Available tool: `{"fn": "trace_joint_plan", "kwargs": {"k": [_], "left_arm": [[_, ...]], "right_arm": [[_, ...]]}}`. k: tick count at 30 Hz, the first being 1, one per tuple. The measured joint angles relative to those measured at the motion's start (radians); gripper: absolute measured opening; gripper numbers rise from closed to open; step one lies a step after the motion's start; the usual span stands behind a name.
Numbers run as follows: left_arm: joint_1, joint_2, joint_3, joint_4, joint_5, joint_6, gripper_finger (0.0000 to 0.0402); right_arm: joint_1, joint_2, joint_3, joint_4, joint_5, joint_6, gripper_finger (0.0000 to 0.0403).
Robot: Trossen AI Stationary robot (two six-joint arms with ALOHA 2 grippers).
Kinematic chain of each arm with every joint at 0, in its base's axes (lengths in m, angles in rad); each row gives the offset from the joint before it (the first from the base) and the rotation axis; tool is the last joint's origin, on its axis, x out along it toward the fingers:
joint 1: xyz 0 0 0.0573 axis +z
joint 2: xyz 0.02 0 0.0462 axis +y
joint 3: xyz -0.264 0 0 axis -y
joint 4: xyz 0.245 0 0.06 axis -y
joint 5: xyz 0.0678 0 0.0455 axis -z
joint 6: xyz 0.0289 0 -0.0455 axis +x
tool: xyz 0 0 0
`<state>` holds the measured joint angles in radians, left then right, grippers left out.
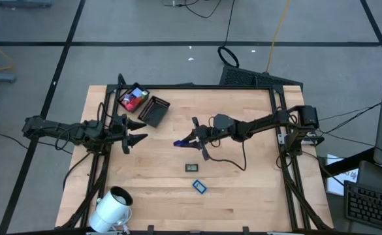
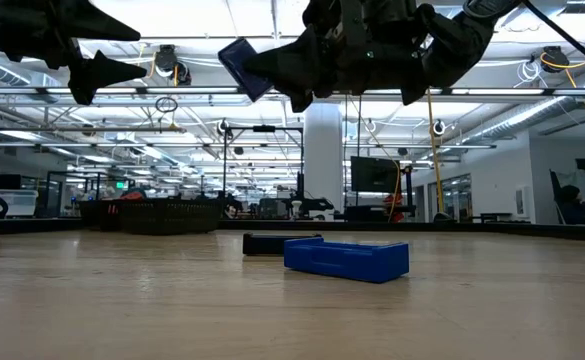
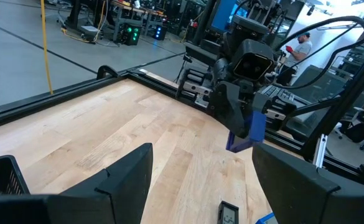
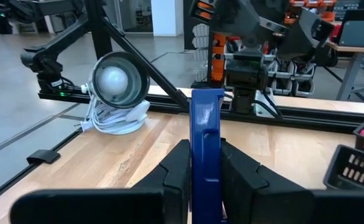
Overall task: Pick & Place Office items
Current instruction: Put the dark blue timer into the bottom black bin
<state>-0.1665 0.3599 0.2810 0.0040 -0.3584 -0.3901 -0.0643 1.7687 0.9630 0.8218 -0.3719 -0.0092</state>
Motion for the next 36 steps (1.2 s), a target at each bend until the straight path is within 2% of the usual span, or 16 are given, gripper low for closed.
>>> {"fn": "trace_joint_plan", "kwargs": {"k": [36], "left_arm": [[0.0, 0.0, 0.0, 0.0, 0.0, 0.0, 0.0278]], "right_arm": [[0.007, 0.0, 0.0, 0.025, 0.002, -0.003, 0.005]]}}
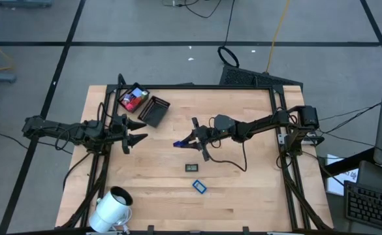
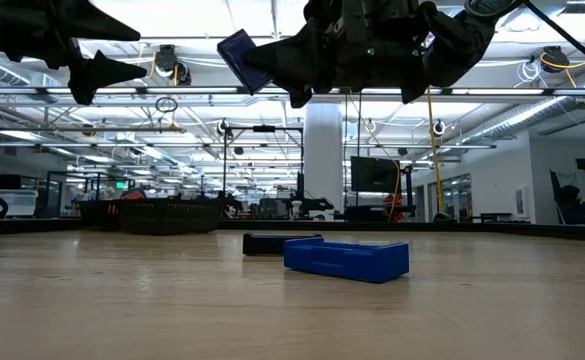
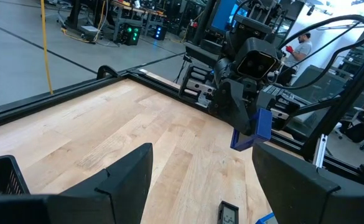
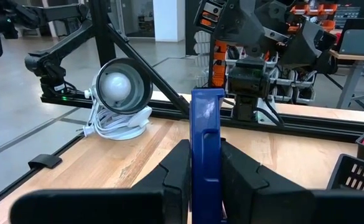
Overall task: Pick & Place Office items
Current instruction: Put the dark blue timer into the bottom black bin
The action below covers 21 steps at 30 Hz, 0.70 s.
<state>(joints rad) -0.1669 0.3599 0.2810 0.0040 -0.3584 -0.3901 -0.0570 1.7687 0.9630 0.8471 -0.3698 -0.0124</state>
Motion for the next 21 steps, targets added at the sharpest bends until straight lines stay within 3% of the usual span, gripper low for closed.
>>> {"fn": "trace_joint_plan", "kwargs": {"k": [21], "left_arm": [[0.0, 0.0, 0.0, 0.0, 0.0, 0.0, 0.0278]], "right_arm": [[0.0, 0.0, 0.0, -0.007, -0.001, -0.008, 0.005]]}}
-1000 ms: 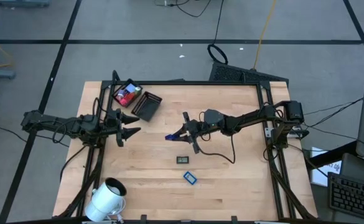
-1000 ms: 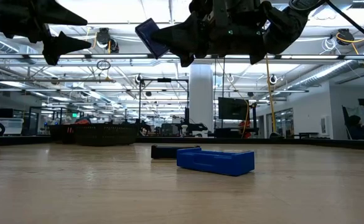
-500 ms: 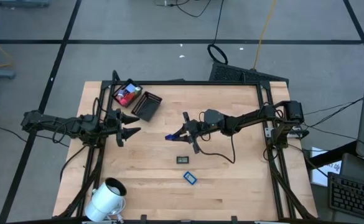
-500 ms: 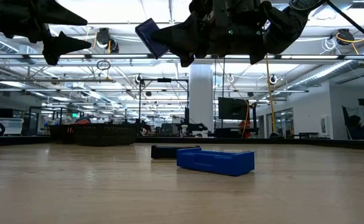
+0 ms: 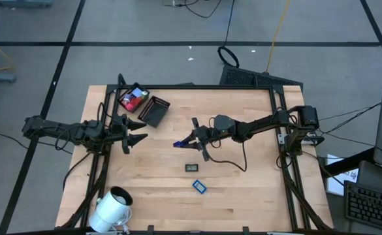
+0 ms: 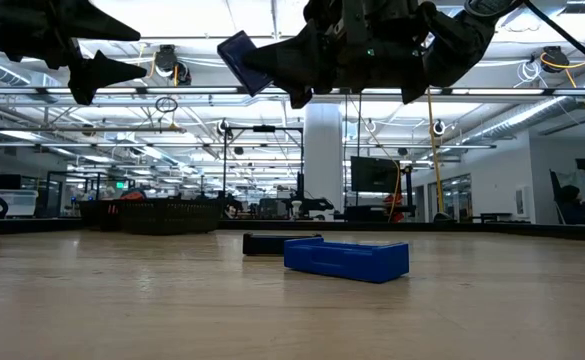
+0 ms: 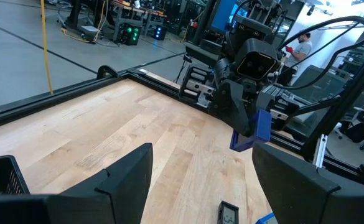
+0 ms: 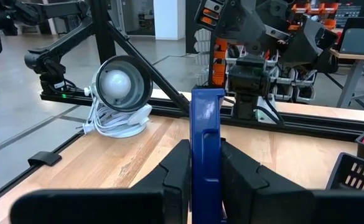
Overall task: Pick & Place Office items
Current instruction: Put the dark blue timer into the bottom black bin
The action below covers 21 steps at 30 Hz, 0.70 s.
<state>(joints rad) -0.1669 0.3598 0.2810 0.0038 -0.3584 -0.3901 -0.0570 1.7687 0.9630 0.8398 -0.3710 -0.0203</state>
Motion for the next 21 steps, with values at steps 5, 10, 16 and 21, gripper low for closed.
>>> {"fn": "trace_joint_plan", "kwargs": {"k": [5, 10, 16, 21], "left_arm": [[0.0, 0.0, 0.0, 0.0, 0.0, 0.0, 0.0278], [0.0, 0.0, 0.0, 0.0, 0.0, 0.0, 0.0278], [0.0, 0.0, 0.0, 0.0, 0.0, 0.0, 0.0278], [0.0, 0.0, 0.0, 0.0, 0.0, 0.0, 0.0278]], "right_arm": [[0.0, 0.0, 0.0, -0.001, 0.0, -0.003, 0.005], [0.0, 0.0, 0.0, -0.013, 0.0, -0.01, 0.005], [0.0, 0.0, 0.0, -0.011, 0.0, -0.01, 0.005], [0.0, 0.0, 0.0, -0.011, 0.0, -0.01, 0.005]]}}
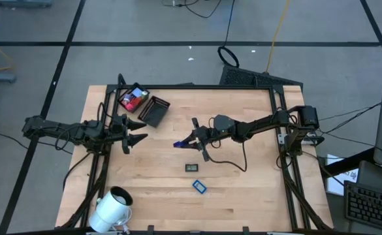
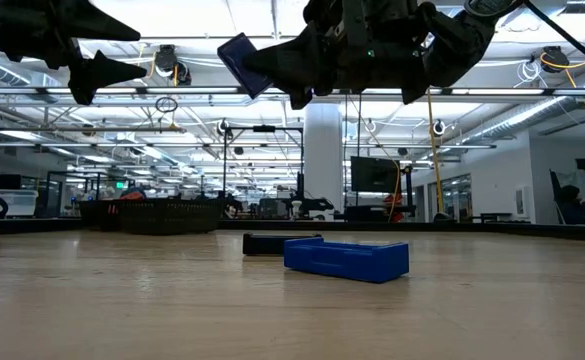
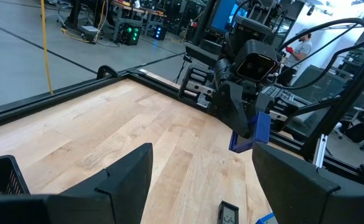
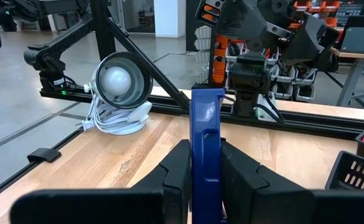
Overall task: Pick & Place Office items
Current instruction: Put the dark blue timer into the bottom black bin
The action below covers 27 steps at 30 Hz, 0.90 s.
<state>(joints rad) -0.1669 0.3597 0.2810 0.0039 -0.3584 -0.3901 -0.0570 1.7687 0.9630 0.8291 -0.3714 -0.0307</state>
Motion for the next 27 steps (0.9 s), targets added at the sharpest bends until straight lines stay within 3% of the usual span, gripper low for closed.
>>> {"fn": "trace_joint_plan", "kwargs": {"k": [18, 27], "left_arm": [[0.0, 0.0, 0.0, 0.0, 0.0, 0.0, 0.0278], [0.0, 0.0, 0.0, 0.0, 0.0, 0.0, 0.0278]], "right_arm": [[-0.004, 0.0, 0.0, -0.009, 0.001, -0.009, 0.005], [-0.098, 0.0, 0.0, 0.043, 0.004, 0.035, 0.005]]}}
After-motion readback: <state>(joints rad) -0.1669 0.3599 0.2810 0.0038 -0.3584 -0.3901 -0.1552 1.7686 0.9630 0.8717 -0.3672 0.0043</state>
